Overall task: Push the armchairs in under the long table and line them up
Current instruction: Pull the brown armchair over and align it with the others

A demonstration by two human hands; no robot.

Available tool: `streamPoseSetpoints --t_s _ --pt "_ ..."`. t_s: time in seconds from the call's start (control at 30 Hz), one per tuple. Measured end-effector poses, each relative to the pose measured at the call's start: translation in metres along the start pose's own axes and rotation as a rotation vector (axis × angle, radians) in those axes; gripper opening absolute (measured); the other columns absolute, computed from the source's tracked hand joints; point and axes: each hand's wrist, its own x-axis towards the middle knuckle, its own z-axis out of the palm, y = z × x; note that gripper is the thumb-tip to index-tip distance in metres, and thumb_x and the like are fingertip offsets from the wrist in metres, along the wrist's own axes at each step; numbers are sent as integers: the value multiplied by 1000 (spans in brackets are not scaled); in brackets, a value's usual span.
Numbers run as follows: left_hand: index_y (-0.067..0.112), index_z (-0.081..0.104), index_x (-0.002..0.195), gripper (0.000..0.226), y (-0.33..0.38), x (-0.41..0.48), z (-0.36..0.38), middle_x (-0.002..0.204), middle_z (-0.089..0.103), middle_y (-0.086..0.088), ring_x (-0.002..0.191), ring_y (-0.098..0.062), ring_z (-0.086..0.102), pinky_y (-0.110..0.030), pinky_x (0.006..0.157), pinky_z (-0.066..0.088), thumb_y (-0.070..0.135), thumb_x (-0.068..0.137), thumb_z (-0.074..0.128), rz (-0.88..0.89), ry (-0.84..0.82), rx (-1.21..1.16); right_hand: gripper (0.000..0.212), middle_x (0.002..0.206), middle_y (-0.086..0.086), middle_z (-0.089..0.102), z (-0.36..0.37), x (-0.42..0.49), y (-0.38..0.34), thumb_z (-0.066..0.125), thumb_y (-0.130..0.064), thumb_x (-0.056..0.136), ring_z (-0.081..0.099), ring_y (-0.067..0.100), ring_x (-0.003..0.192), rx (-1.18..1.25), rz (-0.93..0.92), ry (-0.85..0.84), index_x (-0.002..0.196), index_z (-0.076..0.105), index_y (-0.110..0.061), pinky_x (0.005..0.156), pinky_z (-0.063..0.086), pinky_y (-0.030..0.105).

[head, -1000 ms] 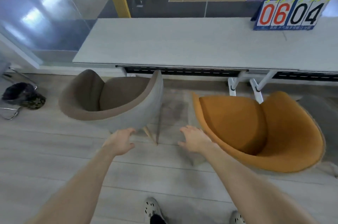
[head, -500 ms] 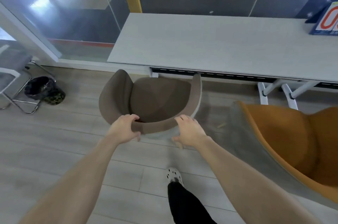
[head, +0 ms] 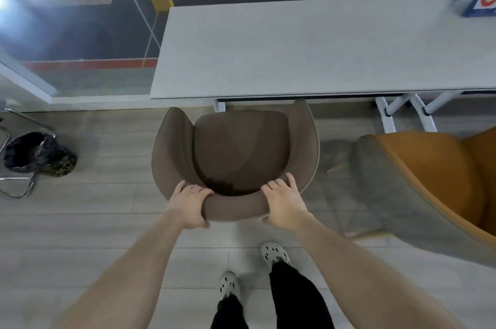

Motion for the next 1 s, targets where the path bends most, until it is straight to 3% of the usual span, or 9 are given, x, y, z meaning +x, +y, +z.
streamPoseSetpoints --t_s 0.17,0.47,1.0 --pt "44 59 139 78 -15 8 21 131 69 12 126 -21 60 -44 116 29 63 66 77 128 188 84 81 126 -1 66 5 2 -4 79 -72 72 54 26 131 -7 70 84 136 63 -25 131 11 55" --pt "45 58 138 73 0 -7 41 124 70 13 122 -21 60 -44 112 31 71 71 73 118 202 127 82 124 -4 68 9 -29 -16 81 -77 67 54 22 131 -20 122 46 130 66 -27 130 13 49" --pt "45 58 134 71 49 -67 84 124 68 16 122 -18 58 -41 115 28 67 70 76 116 202 105 85 120 -8 65 50 -114 -23 81 -80 64 53 20 128 57 148 90 130 67 -28 131 8 46"
